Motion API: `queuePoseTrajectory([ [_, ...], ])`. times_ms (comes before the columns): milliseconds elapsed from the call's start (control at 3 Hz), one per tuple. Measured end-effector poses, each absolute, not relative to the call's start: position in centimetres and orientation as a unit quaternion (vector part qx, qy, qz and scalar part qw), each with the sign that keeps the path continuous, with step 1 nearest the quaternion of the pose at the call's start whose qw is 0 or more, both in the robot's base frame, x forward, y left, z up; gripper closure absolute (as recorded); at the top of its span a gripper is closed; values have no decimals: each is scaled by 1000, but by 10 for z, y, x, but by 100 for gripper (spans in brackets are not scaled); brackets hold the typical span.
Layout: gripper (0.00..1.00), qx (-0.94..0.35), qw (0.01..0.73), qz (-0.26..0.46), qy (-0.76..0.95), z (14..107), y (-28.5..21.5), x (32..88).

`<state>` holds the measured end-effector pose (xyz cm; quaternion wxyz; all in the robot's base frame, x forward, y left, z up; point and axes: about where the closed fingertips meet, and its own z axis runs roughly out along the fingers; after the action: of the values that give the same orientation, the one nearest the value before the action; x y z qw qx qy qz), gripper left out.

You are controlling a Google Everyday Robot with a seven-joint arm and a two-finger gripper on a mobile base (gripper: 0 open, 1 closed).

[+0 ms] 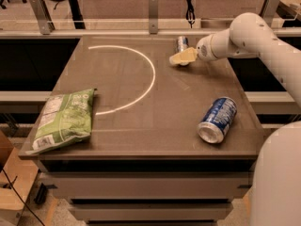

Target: Pick redbull can

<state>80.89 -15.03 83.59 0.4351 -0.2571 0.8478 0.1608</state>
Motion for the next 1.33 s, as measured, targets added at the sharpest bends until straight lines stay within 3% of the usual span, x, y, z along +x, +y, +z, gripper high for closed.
queuePoseTrajectory([
  [1000, 88, -282, 467, 129, 828, 885, -157, 805],
  [1333, 100, -328, 499, 103, 796, 943, -152, 797],
])
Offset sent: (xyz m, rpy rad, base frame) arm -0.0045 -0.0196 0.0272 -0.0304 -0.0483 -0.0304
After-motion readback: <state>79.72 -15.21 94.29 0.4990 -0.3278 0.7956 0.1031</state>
